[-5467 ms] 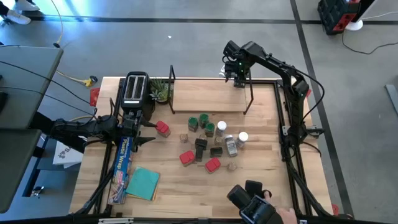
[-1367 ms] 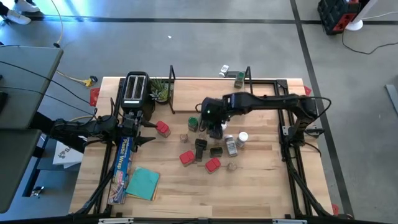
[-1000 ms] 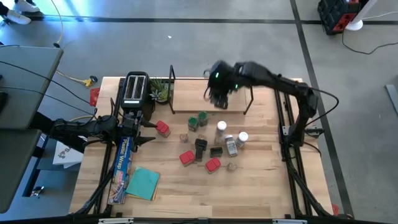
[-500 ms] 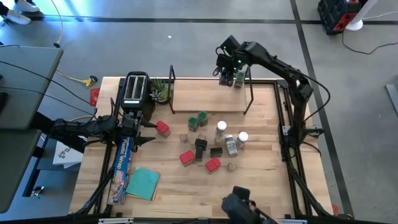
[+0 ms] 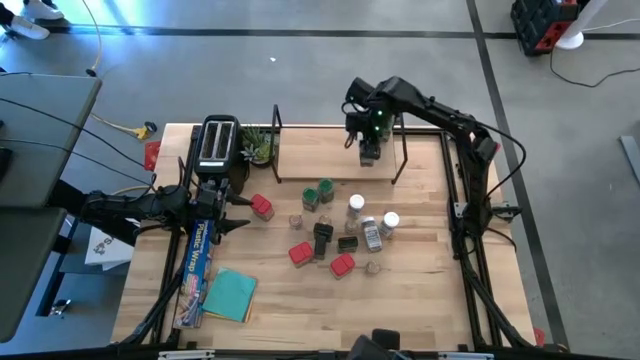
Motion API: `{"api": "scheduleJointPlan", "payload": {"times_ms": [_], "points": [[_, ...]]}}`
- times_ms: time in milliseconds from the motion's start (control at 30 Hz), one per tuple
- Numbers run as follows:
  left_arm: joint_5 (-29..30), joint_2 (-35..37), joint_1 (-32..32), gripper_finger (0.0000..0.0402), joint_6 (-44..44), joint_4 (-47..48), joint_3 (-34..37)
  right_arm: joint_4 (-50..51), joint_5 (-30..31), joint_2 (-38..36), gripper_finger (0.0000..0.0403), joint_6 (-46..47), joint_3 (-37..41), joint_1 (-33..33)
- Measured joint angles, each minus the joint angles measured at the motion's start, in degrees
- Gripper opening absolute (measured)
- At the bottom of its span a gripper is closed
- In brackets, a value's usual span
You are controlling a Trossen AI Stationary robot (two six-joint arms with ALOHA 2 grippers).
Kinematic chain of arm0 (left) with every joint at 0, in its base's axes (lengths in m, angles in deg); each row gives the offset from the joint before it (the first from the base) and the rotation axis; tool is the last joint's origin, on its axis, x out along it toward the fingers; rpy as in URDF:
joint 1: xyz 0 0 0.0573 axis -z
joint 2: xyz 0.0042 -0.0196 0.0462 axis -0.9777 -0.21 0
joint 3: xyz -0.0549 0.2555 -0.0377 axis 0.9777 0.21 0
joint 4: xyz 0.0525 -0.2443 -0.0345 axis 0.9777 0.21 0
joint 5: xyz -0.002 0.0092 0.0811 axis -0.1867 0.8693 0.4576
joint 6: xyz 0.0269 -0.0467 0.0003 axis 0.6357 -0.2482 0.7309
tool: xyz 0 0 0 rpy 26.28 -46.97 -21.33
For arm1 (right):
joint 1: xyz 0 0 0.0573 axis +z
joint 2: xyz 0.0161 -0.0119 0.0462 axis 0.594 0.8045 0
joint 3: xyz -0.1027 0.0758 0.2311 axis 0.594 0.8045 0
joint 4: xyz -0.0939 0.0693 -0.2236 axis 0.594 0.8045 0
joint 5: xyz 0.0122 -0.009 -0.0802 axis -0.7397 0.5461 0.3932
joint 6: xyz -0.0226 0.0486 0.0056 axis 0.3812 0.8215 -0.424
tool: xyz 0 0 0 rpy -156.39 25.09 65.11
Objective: Shelf spices
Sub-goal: Put the right green seasoning bottle on the shelf aligned with the other green seasoning bottle
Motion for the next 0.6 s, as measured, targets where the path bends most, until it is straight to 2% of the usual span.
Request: {"api": "scheduleJointPlan", "payload": {"times_ms": [200, 333, 600], "points": [[-0.8, 0.0, 0.0, 0.0268, 0.0, 0.1, 0.0, 4.6, 2.8, -0.4, 0.0192, 1.9, 0.0, -0.8], [-0.8, 0.0, 0.0, 0.0268, 0.0, 0.1, 0.0, 3.2, 4.4, -1.8, 0.0192, 2.1, 0.0, -1.8], [-0.8, 0.0, 0.0, 0.0268, 0.0, 0.1, 0.0, 0.0, 2.0, -3.7, 0.0192, 2.2, 0.0, -2.3]]}}
